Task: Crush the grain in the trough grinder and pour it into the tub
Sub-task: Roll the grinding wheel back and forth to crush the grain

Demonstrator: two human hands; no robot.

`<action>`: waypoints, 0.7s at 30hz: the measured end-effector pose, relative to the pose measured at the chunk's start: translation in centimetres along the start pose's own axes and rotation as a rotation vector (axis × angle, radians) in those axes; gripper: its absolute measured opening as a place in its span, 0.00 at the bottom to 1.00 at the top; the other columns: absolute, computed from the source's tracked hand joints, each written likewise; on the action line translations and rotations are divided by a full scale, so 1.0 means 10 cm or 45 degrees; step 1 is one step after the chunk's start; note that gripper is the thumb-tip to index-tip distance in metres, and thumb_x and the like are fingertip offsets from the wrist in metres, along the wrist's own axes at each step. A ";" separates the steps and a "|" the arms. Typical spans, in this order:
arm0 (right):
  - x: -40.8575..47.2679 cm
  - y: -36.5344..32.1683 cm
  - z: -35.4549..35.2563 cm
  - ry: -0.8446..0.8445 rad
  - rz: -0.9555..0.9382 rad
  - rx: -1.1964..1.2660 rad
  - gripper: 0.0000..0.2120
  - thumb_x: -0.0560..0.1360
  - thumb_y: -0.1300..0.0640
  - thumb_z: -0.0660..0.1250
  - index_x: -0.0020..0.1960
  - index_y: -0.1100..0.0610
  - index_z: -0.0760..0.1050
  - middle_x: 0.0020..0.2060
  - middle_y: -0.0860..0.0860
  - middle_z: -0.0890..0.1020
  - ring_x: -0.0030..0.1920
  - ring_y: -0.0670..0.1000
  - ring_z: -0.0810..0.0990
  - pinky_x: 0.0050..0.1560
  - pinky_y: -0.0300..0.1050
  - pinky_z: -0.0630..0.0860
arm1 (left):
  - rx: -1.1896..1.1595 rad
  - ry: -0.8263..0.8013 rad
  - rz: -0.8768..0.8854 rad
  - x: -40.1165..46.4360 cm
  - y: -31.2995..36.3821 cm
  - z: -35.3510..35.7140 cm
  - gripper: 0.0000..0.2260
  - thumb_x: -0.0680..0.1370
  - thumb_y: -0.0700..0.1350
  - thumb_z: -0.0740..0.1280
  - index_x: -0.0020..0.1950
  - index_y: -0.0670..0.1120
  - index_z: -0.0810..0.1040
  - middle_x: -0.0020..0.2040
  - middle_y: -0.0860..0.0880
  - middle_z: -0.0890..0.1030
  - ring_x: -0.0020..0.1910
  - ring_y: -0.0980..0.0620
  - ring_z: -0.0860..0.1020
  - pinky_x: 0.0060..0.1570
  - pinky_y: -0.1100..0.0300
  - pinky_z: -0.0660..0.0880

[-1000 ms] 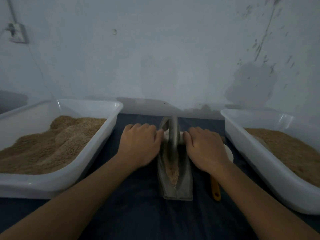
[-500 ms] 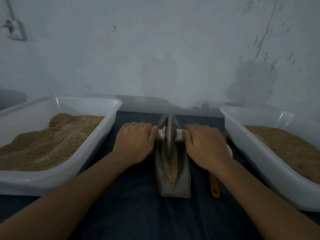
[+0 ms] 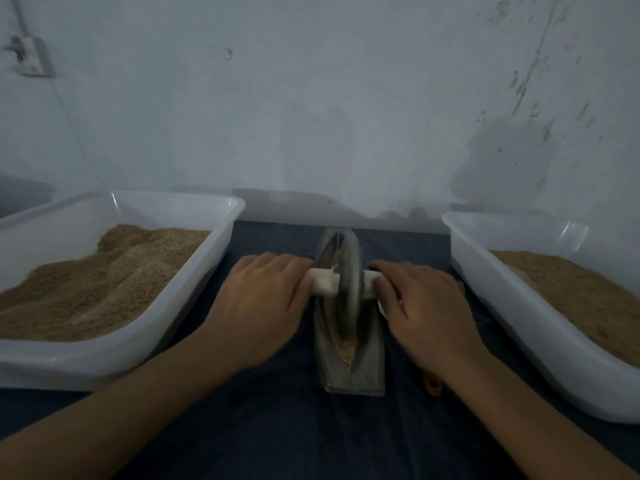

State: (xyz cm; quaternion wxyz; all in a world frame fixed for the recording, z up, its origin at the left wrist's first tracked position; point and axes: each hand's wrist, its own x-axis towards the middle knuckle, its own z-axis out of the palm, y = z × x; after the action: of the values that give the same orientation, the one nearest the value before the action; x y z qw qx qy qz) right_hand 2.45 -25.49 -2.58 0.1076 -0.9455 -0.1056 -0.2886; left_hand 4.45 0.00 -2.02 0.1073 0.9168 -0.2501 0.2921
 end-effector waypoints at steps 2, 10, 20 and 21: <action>-0.14 -0.02 -0.08 0.040 -0.044 0.016 0.22 0.85 0.41 0.51 0.73 0.45 0.73 0.61 0.40 0.81 0.60 0.43 0.77 0.64 0.50 0.71 | -0.055 0.072 0.027 -0.19 0.03 -0.04 0.21 0.86 0.55 0.52 0.72 0.51 0.77 0.67 0.54 0.80 0.64 0.53 0.77 0.66 0.52 0.72; 0.22 -0.08 0.00 0.022 -0.033 -0.119 0.21 0.85 0.44 0.51 0.64 0.48 0.80 0.54 0.45 0.84 0.53 0.49 0.81 0.59 0.50 0.72 | -0.084 -0.069 -0.167 0.12 -0.06 0.09 0.23 0.85 0.57 0.47 0.60 0.52 0.81 0.54 0.52 0.84 0.51 0.49 0.81 0.56 0.51 0.76; 0.78 0.02 0.21 -0.191 0.170 -0.188 0.22 0.85 0.47 0.44 0.41 0.52 0.70 0.38 0.48 0.74 0.41 0.56 0.76 0.46 0.52 0.66 | 0.361 -0.206 -0.251 0.84 -0.10 0.28 0.18 0.84 0.52 0.46 0.46 0.49 0.73 0.38 0.51 0.75 0.31 0.49 0.68 0.32 0.56 0.58; 0.68 0.01 0.19 -0.142 0.135 -0.173 0.21 0.86 0.46 0.45 0.42 0.51 0.71 0.38 0.47 0.74 0.43 0.56 0.77 0.46 0.52 0.67 | 0.378 -0.147 -0.204 0.72 -0.07 0.24 0.18 0.84 0.52 0.46 0.48 0.50 0.73 0.38 0.53 0.74 0.32 0.49 0.68 0.34 0.55 0.60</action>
State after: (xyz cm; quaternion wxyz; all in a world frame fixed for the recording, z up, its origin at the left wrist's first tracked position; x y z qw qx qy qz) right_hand 8.97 -24.17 -0.25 0.0522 -0.9695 -0.0414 -0.2359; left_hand 11.05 -3.04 0.24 -0.0210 0.9549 -0.1361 0.2632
